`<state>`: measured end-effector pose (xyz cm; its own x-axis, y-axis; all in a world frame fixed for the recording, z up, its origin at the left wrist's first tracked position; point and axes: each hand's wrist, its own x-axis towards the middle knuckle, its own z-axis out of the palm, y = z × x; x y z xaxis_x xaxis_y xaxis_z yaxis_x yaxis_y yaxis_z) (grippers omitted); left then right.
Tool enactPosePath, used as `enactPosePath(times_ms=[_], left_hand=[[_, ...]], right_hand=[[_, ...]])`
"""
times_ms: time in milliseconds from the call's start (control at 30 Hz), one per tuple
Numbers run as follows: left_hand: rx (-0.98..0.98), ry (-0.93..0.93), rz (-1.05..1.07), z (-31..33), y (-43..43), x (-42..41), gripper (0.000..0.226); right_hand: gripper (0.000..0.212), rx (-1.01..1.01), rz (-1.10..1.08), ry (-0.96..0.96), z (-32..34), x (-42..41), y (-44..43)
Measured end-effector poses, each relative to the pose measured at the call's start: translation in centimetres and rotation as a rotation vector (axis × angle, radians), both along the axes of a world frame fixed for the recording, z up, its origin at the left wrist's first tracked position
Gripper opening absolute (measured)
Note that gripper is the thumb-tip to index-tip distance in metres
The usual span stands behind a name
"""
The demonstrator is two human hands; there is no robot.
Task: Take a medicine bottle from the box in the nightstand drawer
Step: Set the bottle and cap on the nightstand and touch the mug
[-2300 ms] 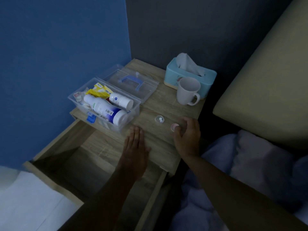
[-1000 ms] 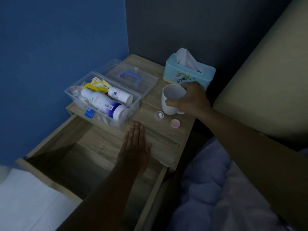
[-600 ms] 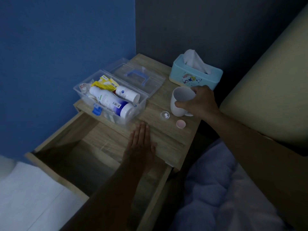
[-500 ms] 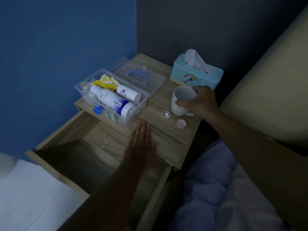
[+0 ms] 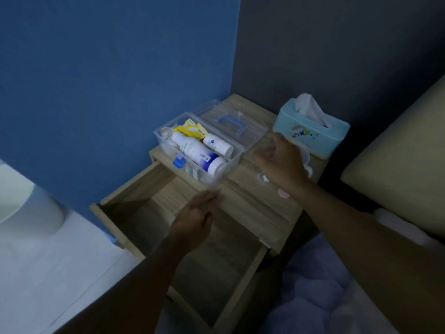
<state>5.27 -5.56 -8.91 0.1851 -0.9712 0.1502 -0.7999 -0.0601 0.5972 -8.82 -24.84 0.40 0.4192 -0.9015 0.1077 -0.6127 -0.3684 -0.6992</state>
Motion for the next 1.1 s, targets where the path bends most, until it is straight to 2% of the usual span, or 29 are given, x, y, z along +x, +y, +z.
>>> enactPosePath(times_ms=[100,167,267,333,400,500,600,700,800,900,1000,1100], left_hand=[[-0.058,0.068,0.193,-0.1,0.8,1.4,0.040],[-0.106,0.115,0.344,0.0,0.9,2.4,0.038],[-0.195,0.113,0.478,0.6,-0.1,3.9,0.051],[-0.211,0.112,0.504,1.2,-1.0,4.8,0.062],[-0.192,0.104,0.483,1.8,-1.8,5.5,0.070],[-0.142,0.000,0.366,2.1,-2.4,5.9,0.068],[-0.099,-0.021,0.316,1.8,-2.5,5.7,0.066],[-0.085,-0.041,0.301,1.6,-2.4,5.4,0.068],[-0.068,-0.067,0.278,1.9,-2.2,5.6,0.070],[-0.061,-0.060,0.260,2.0,-1.9,5.8,0.072],[-0.033,-0.018,0.297,1.8,-1.3,6.0,0.071],[0.040,0.046,0.345,1.5,-0.6,6.2,0.072]], right_hand=[[0.034,0.249,-0.031,0.038,-1.3,3.3,0.6],[0.044,0.405,-0.132,-0.012,-2.0,5.1,0.4],[0.049,0.726,-0.255,-0.187,-2.3,6.7,-0.6],[0.048,0.844,-0.294,-0.309,-2.5,7.3,-1.7],[0.047,0.871,-0.316,-0.417,-2.4,7.4,-2.7],[0.055,0.923,-0.303,-0.649,-1.9,7.2,-3.7],[0.078,0.795,-0.337,-0.663,-0.4,7.3,-4.4],[0.087,0.502,-0.341,-0.488,1.5,8.2,-3.4],[0.063,0.120,-0.164,-0.378,2.0,8.0,-1.0],[0.038,-0.001,-0.070,-0.385,0.9,7.2,1.2],[0.033,-0.079,0.056,-0.306,-0.6,6.8,3.1],[0.033,-0.248,0.211,-0.177,-2.0,6.4,4.8]])
